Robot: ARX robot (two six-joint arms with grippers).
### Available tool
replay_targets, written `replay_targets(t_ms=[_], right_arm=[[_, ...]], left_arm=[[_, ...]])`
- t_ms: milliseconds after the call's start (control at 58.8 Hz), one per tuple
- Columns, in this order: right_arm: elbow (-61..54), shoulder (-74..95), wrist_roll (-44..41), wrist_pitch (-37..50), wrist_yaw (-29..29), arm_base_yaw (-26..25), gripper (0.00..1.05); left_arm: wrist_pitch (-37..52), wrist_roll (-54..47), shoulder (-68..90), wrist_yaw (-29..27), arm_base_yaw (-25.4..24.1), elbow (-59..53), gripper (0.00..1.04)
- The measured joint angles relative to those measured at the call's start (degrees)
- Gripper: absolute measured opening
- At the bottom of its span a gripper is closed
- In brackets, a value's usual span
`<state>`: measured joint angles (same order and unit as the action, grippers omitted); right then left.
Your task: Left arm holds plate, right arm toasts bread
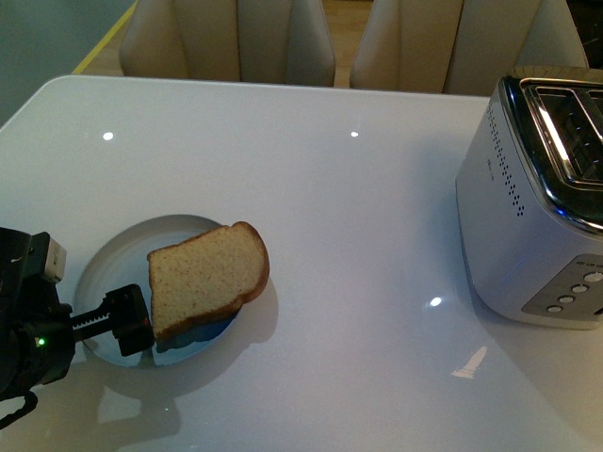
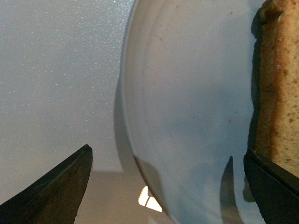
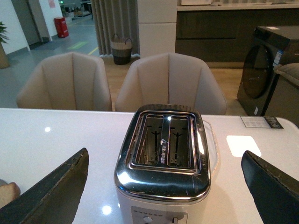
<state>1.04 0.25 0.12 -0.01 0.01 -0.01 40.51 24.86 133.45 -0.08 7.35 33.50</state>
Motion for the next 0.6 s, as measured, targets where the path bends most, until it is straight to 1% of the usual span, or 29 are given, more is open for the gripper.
replay_targets(t_ms=[17,34,85,102,153,238,255,357,511,596], right_arm=[[0.0,0.0,0.0,0.0,0.0,0.0,0.96],[0.0,0.0,0.0,0.0,0.0,0.0,0.96],[0.0,0.0,0.0,0.0,0.0,0.0,0.96],[0.0,0.0,0.0,0.0,0.0,0.0,0.96],[0.0,0.0,0.0,0.0,0.0,0.0,0.96],[0.0,0.0,0.0,0.0,0.0,0.0,0.96],[0.0,0.0,0.0,0.0,0.0,0.0,0.96],[0.0,0.0,0.0,0.0,0.0,0.0,0.96],[0.0,0.0,0.0,0.0,0.0,0.0,0.96],[0.0,0.0,0.0,0.0,0.0,0.0,0.96]], left_arm=[[0.0,0.1,0.0,0.0,0.1,0.1,0.89],[0.0,0.1,0.2,-0.1,0.4,0.2,0.83],[-0.2,0.1,0.5,-0.5,0.7,0.2,0.73],[-0.4,0.2,0.7,-0.7,0.7,0.3,0.67],[-1.1,0.4,0.7,-1.0,0.7,0.4,0.57],[-1.6,1.1,0.7,-1.1,0.5,0.5,0.44],[-1.7,1.6,0.7,-1.1,0.4,0.4,0.39],[-2.0,3.0,0.7,-1.0,0.2,0.4,0.23],[-2.3,7.7,0.0,1.5,-0.3,0.4,0.04],[-2.7,9.2,-0.6,3.4,-0.4,0.0,0.04]])
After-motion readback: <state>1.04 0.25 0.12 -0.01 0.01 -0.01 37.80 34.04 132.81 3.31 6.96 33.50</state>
